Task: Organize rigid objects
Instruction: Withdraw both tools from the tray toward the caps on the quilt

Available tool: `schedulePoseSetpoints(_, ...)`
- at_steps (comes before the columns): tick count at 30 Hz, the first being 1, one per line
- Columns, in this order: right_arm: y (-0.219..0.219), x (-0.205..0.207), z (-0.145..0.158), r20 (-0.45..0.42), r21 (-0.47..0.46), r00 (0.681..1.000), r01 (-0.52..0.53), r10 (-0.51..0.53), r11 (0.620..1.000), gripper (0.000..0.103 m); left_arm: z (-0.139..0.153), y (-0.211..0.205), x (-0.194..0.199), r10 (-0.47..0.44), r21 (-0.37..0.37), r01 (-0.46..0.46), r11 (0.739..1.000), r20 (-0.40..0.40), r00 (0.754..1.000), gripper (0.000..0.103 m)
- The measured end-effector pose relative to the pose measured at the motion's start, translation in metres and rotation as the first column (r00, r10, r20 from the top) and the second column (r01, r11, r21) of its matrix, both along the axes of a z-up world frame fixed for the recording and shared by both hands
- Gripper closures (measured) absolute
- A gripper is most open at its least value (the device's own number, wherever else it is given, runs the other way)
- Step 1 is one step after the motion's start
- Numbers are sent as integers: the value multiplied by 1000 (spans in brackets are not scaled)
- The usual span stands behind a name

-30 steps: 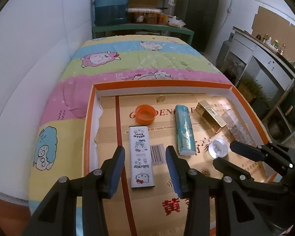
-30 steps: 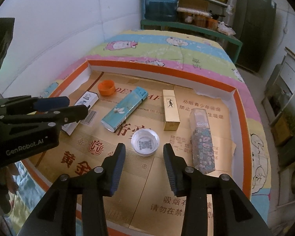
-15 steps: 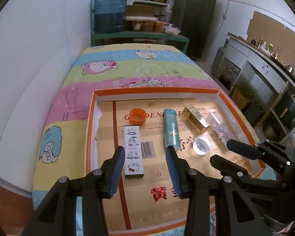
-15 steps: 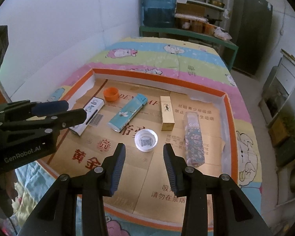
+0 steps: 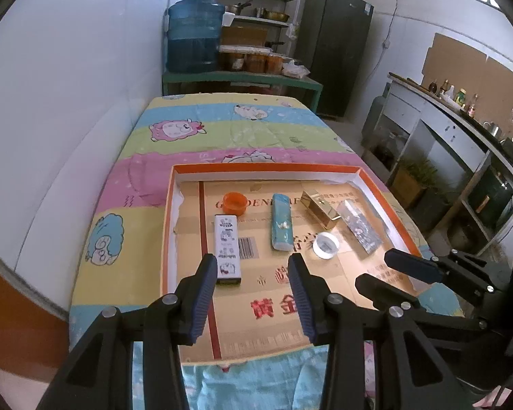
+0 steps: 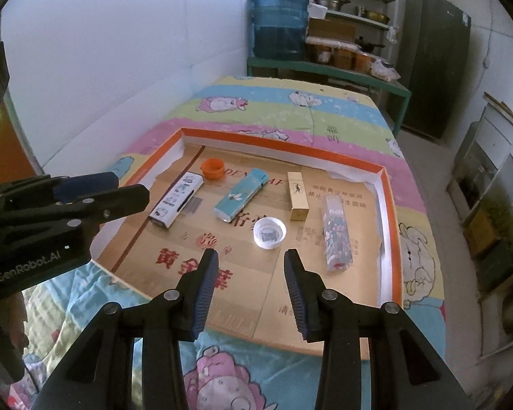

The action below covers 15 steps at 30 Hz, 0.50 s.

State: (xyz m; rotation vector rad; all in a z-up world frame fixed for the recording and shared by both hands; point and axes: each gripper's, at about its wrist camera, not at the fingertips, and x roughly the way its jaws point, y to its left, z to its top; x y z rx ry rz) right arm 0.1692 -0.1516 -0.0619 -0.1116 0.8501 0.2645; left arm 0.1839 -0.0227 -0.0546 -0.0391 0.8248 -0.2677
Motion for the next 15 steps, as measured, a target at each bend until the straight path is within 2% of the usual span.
schedulePoseSetpoints(15,-1,-38,4,1,11,1000,14,-14,1000,62,7,3,-41,-8,-24,8,1000,25,1000,60)
